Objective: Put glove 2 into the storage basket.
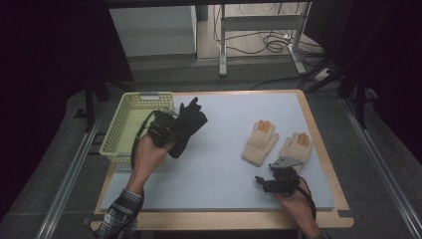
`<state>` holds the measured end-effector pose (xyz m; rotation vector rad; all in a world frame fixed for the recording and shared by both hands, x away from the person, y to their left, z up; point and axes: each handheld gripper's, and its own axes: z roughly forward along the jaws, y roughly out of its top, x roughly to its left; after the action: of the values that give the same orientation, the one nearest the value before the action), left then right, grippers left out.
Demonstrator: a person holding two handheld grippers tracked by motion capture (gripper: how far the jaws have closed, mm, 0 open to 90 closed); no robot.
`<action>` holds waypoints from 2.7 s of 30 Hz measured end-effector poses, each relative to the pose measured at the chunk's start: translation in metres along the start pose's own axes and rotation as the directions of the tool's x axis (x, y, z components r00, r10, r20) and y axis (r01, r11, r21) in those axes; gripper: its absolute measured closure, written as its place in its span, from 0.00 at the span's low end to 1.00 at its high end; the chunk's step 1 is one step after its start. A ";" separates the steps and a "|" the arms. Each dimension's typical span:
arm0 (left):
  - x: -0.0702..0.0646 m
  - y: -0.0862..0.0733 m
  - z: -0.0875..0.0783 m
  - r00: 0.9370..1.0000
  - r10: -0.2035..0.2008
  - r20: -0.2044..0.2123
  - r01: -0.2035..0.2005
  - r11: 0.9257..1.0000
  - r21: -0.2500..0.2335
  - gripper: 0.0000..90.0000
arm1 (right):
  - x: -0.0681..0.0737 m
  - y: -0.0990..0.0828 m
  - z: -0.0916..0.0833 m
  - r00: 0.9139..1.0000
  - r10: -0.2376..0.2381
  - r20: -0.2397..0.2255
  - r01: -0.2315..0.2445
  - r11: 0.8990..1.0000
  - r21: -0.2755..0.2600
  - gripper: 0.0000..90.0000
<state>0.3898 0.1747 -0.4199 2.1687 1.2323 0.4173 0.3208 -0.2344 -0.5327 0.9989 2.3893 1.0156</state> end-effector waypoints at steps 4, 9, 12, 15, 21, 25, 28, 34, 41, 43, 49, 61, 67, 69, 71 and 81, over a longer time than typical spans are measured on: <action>0.031 -0.003 -0.011 0.997 -0.057 -0.058 0.056 0.998 -0.008 0.76 | 0.000 0.000 0.000 1.000 0.001 0.000 -0.001 1.000 -0.003 0.29; 0.071 -0.013 -0.020 0.983 -0.127 -0.135 0.129 0.992 0.004 0.76 | 0.000 0.000 0.000 1.000 0.001 0.000 -0.001 1.000 -0.003 0.29; 0.084 -0.018 -0.021 0.976 -0.142 -0.163 0.147 0.989 0.017 0.75 | 0.000 0.000 0.000 1.000 0.001 0.000 -0.001 1.000 -0.003 0.29; 0.101 -0.025 -0.019 0.964 -0.176 -0.197 0.187 0.981 0.041 0.75 | 0.000 0.000 0.000 1.000 0.001 0.000 -0.001 1.000 -0.003 0.29; 0.130 -0.038 -0.001 0.938 -0.220 -0.267 0.261 0.956 0.130 0.74 | 0.000 0.000 0.000 1.000 0.001 -0.001 -0.001 1.000 -0.003 0.29; 0.142 -0.043 0.016 0.926 -0.222 -0.306 0.288 0.939 0.189 0.73 | 0.000 0.000 0.000 1.000 0.002 -0.001 -0.002 1.000 -0.003 0.29; 0.150 -0.044 0.027 0.919 -0.229 -0.320 0.305 0.929 0.211 0.73 | 0.000 0.000 0.000 1.000 0.002 -0.001 -0.002 1.000 -0.004 0.29; 0.159 -0.042 0.047 0.921 -0.186 -0.342 0.286 0.919 0.271 0.67 | 0.000 0.000 0.000 1.000 0.002 -0.002 -0.002 1.000 -0.003 0.29; 0.163 -0.047 0.054 0.915 -0.163 -0.369 0.286 0.907 0.309 0.21 | 0.000 0.000 0.000 1.000 0.001 -0.002 -0.001 1.000 -0.003 0.29; 0.161 -0.045 0.048 0.917 -0.180 -0.357 0.288 0.917 0.277 0.08 | 0.000 0.000 0.000 1.000 0.001 -0.002 -0.001 1.000 -0.003 0.29; 0.155 -0.044 0.022 0.937 -0.192 -0.293 0.255 0.947 0.193 0.03 | 0.000 0.000 0.000 1.000 0.001 -0.001 -0.001 1.000 -0.004 0.29; 0.118 -0.053 -0.007 0.985 -0.140 -0.097 0.141 0.990 -0.005 0.02 | 0.000 0.000 0.000 1.000 0.001 -0.001 -0.001 1.000 -0.003 0.29; 0.083 -0.053 -0.018 0.996 -0.063 -0.057 0.057 0.994 -0.096 0.00 | 0.000 0.000 0.000 1.000 -0.001 -0.001 0.001 1.000 0.000 0.29; 0.070 -0.055 -0.021 0.998 -0.043 -0.039 0.038 0.992 -0.124 0.00 | 0.000 0.000 0.000 1.000 0.001 -0.001 -0.001 1.000 0.000 0.29; 0.057 -0.056 -0.023 1.000 -0.013 -0.025 0.010 0.990 -0.141 0.00 | 0.000 0.000 0.000 1.000 0.001 -0.001 -0.001 1.000 0.000 0.29; 0.000 -0.069 -0.021 0.993 0.085 0.080 -0.064 0.971 -0.230 0.00 | 0.000 0.000 0.000 1.000 -0.001 -0.001 0.001 1.000 0.000 0.29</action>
<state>0.3328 0.2090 -0.4482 2.0192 1.0046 0.4634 0.3207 -0.2344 -0.5328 0.9979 2.3904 1.0153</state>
